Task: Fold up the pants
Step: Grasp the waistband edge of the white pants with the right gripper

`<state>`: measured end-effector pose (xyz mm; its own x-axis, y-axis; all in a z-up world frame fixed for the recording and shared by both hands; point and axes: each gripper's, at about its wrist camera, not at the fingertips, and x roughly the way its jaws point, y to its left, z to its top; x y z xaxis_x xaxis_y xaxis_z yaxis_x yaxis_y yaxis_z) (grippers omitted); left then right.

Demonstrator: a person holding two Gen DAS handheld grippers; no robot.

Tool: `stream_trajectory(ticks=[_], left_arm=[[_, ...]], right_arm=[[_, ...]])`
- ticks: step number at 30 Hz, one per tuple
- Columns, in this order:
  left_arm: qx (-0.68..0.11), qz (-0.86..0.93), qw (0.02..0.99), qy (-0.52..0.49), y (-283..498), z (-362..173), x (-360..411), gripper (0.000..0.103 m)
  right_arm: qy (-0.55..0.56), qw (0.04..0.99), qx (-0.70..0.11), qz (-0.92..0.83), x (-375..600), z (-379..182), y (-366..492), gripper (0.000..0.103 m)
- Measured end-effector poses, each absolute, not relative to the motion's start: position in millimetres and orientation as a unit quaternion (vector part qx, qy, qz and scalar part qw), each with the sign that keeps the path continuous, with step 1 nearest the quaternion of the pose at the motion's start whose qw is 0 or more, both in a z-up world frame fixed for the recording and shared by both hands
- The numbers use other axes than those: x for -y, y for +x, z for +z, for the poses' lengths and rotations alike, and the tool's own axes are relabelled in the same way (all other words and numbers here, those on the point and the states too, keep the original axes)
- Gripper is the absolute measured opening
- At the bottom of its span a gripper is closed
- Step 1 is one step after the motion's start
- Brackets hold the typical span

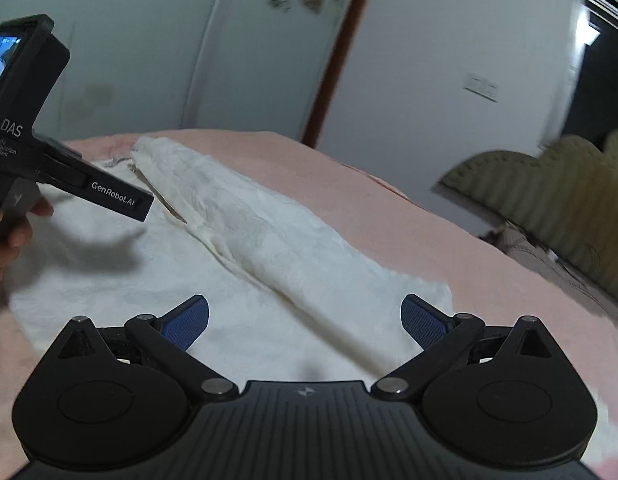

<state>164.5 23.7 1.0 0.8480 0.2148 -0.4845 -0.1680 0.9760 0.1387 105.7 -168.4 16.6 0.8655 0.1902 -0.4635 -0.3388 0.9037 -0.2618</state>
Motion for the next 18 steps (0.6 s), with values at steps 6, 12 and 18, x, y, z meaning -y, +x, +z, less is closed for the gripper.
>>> stream_trajectory(ticks=[6, 12, 18], left_arm=[[-0.295, 0.088, 0.951, 0.032, 183.6, -27.4, -31.4, 0.102], [-0.312, 0.083, 0.946, 0.038, 188.4, -37.3, -30.7, 0.103], [-0.319, 0.077, 0.944, 0.027, 191.7, -37.9, -33.4, 0.103]], right_arm=[[-0.051, 0.933, -0.286, 0.212, 187.8, 21.3, 224.1, 0.103], [-0.023, 0.923, -0.320, 0.213, 174.0, 7.1, 322.5, 0.091], [-0.066, 0.903, -0.352, 0.236, 135.5, -22.1, 396.3, 0.076]])
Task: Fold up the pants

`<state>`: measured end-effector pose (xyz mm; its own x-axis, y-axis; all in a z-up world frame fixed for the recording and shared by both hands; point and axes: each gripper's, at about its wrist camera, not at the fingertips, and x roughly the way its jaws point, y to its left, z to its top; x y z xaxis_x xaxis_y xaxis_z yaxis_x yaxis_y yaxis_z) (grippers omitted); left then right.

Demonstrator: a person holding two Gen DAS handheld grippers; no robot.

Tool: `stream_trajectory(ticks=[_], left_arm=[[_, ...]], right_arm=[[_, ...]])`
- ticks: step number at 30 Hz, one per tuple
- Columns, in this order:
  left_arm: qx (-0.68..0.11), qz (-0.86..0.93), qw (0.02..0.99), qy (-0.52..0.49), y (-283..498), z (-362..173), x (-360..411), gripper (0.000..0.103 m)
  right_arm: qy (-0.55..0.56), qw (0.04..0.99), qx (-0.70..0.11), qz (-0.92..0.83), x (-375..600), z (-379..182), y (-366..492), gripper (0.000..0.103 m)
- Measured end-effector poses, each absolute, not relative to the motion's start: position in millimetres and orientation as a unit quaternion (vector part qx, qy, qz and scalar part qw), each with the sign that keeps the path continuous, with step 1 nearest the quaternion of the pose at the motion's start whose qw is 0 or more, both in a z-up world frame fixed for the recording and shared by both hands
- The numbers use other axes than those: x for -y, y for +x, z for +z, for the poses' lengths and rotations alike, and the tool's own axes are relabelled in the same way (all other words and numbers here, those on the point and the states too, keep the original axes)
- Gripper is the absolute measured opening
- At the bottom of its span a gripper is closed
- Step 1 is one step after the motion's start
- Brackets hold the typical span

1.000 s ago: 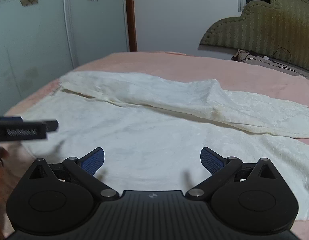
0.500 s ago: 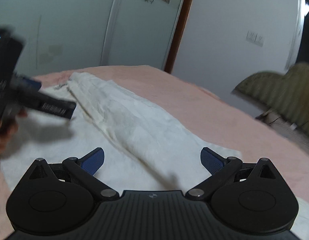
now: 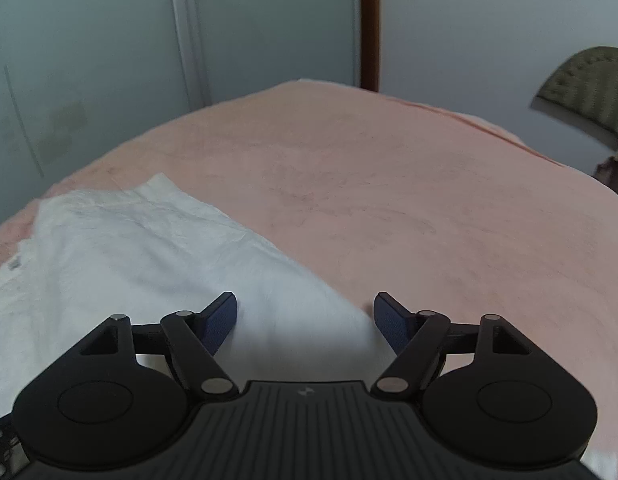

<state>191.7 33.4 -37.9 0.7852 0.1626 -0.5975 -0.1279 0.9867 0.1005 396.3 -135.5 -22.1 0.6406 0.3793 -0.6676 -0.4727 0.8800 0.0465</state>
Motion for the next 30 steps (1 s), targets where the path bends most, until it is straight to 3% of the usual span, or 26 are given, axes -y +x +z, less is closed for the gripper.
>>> stream_trajectory(ticks=[5, 7, 8, 9, 10, 12, 18, 23, 26, 30], left_arm=[[-0.318, 0.076, 0.945, 0.026, 191.5, -38.5, -33.4, 0.103], [-0.318, 0.076, 0.945, 0.026, 191.5, -38.8, -33.4, 0.103], [-0.317, 0.076, 0.945, 0.026, 191.5, -38.5, -33.4, 0.103], [-0.317, 0.077, 0.945, 0.025, 191.4, -38.4, -33.5, 0.103], [-0.318, 0.076, 0.945, 0.025, 191.6, -38.5, -33.9, 0.103], [-0.318, 0.077, 0.945, 0.023, 191.7, -37.9, -34.2, 0.103], [-0.302, 0.081, 0.949, -0.047, 186.0, -25.6, -56.9, 0.102], [-0.232, 0.076, 0.942, -0.231, 153.6, -2.1, -115.3, 0.102], [-0.208, 0.016, 0.914, -0.348, 138.8, 2.2, -147.0, 0.102], [-0.229, -0.042, 0.892, -0.388, 141.4, 5.5, -153.4, 0.102]], right_arm=[[-0.088, 0.883, -0.354, 0.295, 126.4, -35.8, 412.9, 0.075], [-0.087, 0.878, -0.354, 0.309, 130.5, -34.9, 411.3, 0.061], [-0.089, 0.879, -0.352, 0.309, 131.5, -34.0, 409.1, 0.049], [-0.088, 0.880, -0.348, 0.311, 132.5, -33.1, 405.7, 0.028], [-0.090, 0.883, -0.342, 0.308, 132.2, -31.7, 400.9, 0.019], [-0.124, 0.891, -0.321, 0.297, 124.5, -28.5, 387.4, 0.012], [-0.260, 0.908, -0.203, 0.257, 91.0, -2.0, 317.3, 0.010], [-0.354, 0.888, -0.117, 0.270, 72.9, 18.2, 223.4, 0.010], [-0.382, 0.873, -0.095, 0.289, 63.8, 15.4, 169.3, 0.010], [-0.377, 0.865, -0.105, 0.314, 61.0, -2.3, 121.8, 0.009]])
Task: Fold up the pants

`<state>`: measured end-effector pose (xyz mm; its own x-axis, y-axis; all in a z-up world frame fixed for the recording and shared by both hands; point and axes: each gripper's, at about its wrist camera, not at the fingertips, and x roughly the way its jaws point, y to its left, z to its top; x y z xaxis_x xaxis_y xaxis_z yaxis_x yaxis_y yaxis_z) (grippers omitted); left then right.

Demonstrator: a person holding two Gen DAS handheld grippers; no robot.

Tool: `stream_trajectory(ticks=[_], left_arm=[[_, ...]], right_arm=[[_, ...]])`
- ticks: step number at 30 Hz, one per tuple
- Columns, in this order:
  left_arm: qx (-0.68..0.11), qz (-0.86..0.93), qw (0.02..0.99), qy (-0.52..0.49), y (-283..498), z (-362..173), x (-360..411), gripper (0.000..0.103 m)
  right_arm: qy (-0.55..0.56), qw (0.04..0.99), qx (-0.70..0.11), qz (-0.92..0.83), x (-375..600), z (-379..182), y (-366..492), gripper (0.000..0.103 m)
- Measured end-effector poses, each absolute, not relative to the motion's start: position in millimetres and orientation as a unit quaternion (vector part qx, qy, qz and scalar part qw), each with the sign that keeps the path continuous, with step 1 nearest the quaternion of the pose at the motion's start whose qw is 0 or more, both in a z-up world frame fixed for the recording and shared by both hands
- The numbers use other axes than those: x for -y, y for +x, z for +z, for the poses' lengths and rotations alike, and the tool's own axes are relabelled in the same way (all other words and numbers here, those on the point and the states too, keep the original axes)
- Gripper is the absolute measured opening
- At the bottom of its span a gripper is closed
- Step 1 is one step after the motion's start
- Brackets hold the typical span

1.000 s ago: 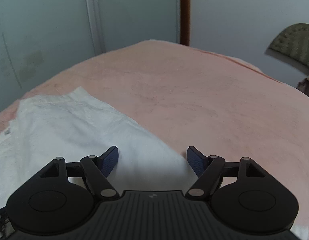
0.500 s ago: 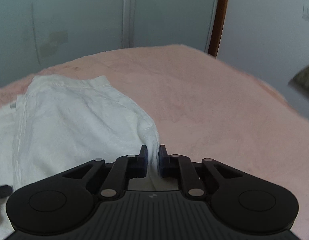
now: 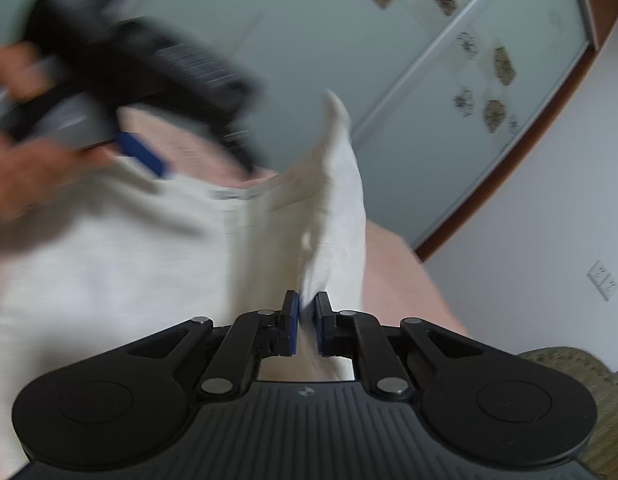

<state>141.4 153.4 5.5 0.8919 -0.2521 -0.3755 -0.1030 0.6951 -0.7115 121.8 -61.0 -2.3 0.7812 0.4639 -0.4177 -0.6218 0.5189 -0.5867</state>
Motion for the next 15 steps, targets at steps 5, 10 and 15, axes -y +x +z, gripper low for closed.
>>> stream_trajectory(ticks=[5, 10, 15], left_arm=[[-0.252, -0.029, 0.883, -0.395, 155.8, 2.7, -145.4, 0.102], [-0.204, -0.045, 0.891, -0.403, 146.0, 11.2, -142.7, 0.102], [-0.221, -0.053, 0.892, -0.391, 153.6, 10.5, -136.6, 0.102]], right_arm=[[-0.328, 0.882, -0.130, 0.312, 60.7, -12.7, 113.0, 0.009], [-0.321, 0.887, -0.141, 0.300, 59.4, -19.3, 105.9, 0.008], [-0.289, 0.897, -0.155, 0.295, 52.0, -23.9, 114.8, 0.009]])
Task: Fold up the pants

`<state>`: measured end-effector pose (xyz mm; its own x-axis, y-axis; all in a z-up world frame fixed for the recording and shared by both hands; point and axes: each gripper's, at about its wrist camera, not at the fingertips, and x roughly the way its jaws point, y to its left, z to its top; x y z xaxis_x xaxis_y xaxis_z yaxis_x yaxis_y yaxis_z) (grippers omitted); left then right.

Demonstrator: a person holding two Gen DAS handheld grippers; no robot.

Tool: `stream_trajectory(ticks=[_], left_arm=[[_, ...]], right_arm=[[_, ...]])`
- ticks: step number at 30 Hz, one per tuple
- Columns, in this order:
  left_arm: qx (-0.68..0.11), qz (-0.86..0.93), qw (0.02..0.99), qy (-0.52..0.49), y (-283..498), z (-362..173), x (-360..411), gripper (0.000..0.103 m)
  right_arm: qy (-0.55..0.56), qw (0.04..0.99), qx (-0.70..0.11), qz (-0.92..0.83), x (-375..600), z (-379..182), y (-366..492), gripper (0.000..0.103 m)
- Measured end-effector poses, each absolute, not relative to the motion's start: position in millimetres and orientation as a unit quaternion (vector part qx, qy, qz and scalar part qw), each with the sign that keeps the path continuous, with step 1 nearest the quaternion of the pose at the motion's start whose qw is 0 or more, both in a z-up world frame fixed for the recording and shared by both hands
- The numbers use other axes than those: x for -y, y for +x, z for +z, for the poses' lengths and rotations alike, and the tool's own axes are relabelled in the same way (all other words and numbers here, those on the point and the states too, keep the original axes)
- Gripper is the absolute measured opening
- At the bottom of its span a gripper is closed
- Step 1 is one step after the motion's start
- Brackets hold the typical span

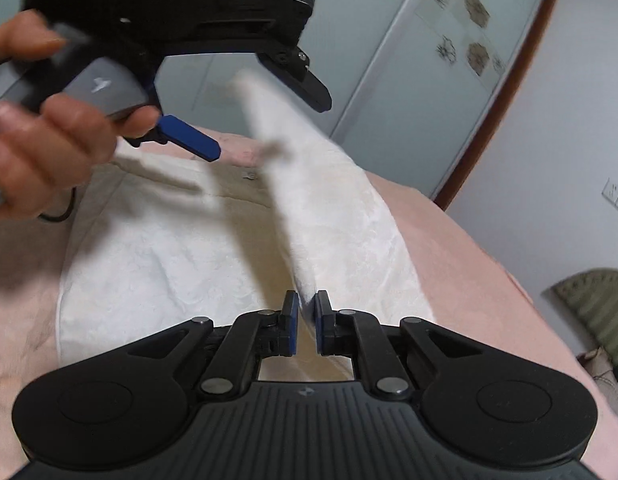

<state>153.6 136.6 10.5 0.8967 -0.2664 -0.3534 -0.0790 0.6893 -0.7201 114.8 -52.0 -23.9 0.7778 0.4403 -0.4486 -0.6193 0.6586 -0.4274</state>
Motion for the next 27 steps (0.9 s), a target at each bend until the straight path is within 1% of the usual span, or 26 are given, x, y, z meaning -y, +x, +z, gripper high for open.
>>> stream_trajectory(ticks=[5, 8, 10, 12, 14, 17, 20, 21, 23, 24, 25, 27], left_arm=[[-0.282, -0.024, 0.850, -0.444, 187.1, -12.6, -148.6, 0.101], [-0.271, -0.035, 0.845, -0.460, 191.5, -20.2, -155.5, 0.102], [-0.278, -0.051, 0.842, -0.460, 191.8, -25.6, -157.6, 0.102], [-0.285, -0.072, 0.834, -0.467, 185.6, -30.4, -160.4, 0.102], [-0.279, -0.089, 0.832, -0.472, 178.2, -35.6, -160.2, 0.102], [-0.283, -0.080, 0.820, -0.490, 167.9, -38.6, -161.1, 0.102], [-0.289, -0.065, 0.818, -0.493, 171.0, -38.9, -159.7, 0.102], [-0.286, -0.060, 0.821, -0.491, 171.0, -38.0, -157.1, 0.102], [-0.286, -0.057, 0.830, -0.476, 176.5, -35.7, -151.8, 0.102], [-0.286, -0.059, 0.832, -0.472, 179.6, -35.6, -151.1, 0.102], [-0.284, -0.059, 0.833, -0.471, 178.9, -35.1, -149.7, 0.102], [-0.281, -0.049, 0.833, -0.475, 184.5, -35.1, -148.6, 0.101]], right_arm=[[-0.301, 0.894, -0.162, 0.291, 53.1, -33.6, 112.1, 0.009], [-0.357, 0.887, -0.144, 0.255, 52.8, -41.3, 107.6, 0.011], [-0.397, 0.877, -0.135, 0.235, 55.8, -46.8, 104.5, 0.020], [-0.427, 0.866, -0.133, 0.224, 60.3, -50.5, 102.9, 0.039], [-0.462, 0.853, -0.126, 0.206, 65.8, -55.2, 100.4, 0.051], [-0.512, 0.833, -0.116, 0.175, 71.4, -65.2, 101.1, 0.051], [-0.505, 0.839, -0.120, 0.164, 70.9, -69.4, 113.5, 0.048], [-0.502, 0.840, -0.119, 0.165, 68.9, -70.5, 118.3, 0.031], [-0.507, 0.836, -0.119, 0.172, 61.3, -75.5, 126.3, 0.016], [-0.503, 0.839, -0.115, 0.173, 59.1, -75.2, 127.7, 0.013], [-0.487, 0.848, -0.112, 0.175, 59.8, -70.7, 128.4, 0.012], [-0.419, 0.882, -0.117, 0.183, 71.4, -51.1, 129.6, 0.009]])
